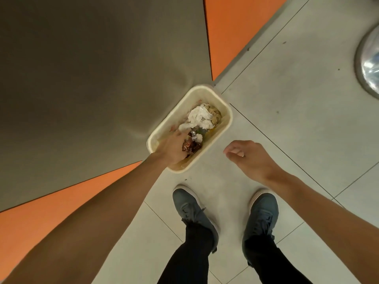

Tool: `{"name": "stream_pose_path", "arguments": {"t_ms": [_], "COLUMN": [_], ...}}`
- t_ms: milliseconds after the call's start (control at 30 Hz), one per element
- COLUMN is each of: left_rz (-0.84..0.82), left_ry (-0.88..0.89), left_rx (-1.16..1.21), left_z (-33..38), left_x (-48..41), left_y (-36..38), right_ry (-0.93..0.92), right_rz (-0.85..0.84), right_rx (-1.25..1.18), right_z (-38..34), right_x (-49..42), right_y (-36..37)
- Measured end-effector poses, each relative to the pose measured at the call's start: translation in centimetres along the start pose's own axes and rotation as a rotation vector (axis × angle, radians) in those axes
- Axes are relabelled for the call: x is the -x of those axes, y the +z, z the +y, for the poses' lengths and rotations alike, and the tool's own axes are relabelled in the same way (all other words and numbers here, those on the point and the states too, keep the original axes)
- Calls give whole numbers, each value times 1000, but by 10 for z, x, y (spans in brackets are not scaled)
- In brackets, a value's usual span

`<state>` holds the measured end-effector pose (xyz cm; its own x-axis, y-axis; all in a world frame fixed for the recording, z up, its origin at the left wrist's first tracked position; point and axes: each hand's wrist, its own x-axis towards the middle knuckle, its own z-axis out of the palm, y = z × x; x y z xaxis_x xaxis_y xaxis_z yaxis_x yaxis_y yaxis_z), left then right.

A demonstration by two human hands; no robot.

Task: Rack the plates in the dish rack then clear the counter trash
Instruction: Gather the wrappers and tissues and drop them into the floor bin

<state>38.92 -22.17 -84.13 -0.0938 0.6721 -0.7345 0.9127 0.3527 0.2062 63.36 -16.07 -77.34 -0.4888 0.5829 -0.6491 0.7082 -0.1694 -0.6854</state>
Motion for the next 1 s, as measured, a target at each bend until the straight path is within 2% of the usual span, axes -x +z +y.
{"name": "stream_pose_path", "arguments": {"t_ms": [267,400,500,733,867,1000], "left_rz": [122,160,213,377,443,601], "left_ry": [-7,-20,-23,-108,-175,-190], "left_rx": [245,642,810,1047,1045,1096], "left_z": [14,43,70,101,117,148], "left_x": [61,116,165,284,354,429], "left_y": [-55,-74,-89,-114,-138,-166], "right_ry": [18,-45,-89,-124,-177,-245], "right_rz": [43,47,72,44,-17,-48], "right_rx": [-15,-7,45,141,197,303], "right_z": [-60,-92,-113,-177,-223,-256], "right_x": [37,71,101,170,219,272], "right_y": [-10,-19,-30,-28,-32,-48]}}
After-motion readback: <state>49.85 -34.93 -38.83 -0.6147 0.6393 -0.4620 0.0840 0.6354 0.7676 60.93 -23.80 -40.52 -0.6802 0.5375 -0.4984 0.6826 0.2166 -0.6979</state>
